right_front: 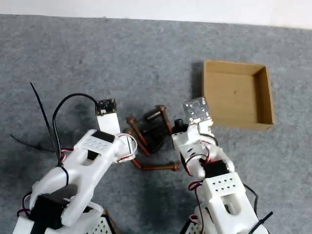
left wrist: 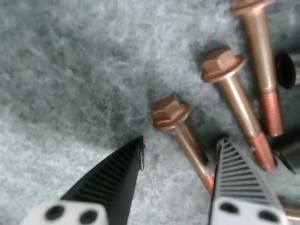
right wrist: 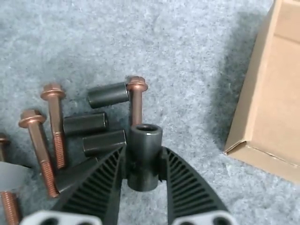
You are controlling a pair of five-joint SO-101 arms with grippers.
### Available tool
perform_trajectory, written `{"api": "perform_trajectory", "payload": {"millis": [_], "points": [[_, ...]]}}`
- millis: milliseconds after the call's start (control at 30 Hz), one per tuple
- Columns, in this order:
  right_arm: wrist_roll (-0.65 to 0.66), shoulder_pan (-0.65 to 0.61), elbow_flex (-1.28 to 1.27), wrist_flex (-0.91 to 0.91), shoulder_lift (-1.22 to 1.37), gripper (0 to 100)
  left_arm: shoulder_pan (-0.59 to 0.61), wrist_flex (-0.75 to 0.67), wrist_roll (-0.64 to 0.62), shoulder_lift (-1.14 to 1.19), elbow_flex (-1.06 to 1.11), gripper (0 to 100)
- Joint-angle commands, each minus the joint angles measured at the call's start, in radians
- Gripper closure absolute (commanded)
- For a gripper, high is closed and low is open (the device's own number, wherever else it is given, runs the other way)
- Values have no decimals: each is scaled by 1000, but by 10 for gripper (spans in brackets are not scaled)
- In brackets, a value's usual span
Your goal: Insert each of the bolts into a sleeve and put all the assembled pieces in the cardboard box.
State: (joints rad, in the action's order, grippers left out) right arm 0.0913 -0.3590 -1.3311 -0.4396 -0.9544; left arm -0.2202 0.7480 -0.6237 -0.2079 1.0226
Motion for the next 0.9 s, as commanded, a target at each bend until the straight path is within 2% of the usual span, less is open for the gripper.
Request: {"api": "perform_trajectory", "payload": {"millis": [0, 133, 300, 533, 700, 767, 867], "points": [[11, 7, 10, 24, -27, 995, 30, -78, -8, 16, -47, 769], [11, 7, 10, 24, -27, 995, 85, -98, -40, 4, -45, 769], [12, 7, 10, 24, -27, 995, 82, -94, -52, 12, -45, 769], [12, 7, 10, 24, -27, 995, 13, -89, -52, 5, -39, 769], [14, 7, 10, 24, -27, 995, 15, -72, -54, 5, -45, 774], [14, 7, 10, 24, -27, 995, 24, -74, -54, 5, -47, 822], [14, 7, 10, 24, -27, 995, 61, -74, -49, 7, -67, 963]]}}
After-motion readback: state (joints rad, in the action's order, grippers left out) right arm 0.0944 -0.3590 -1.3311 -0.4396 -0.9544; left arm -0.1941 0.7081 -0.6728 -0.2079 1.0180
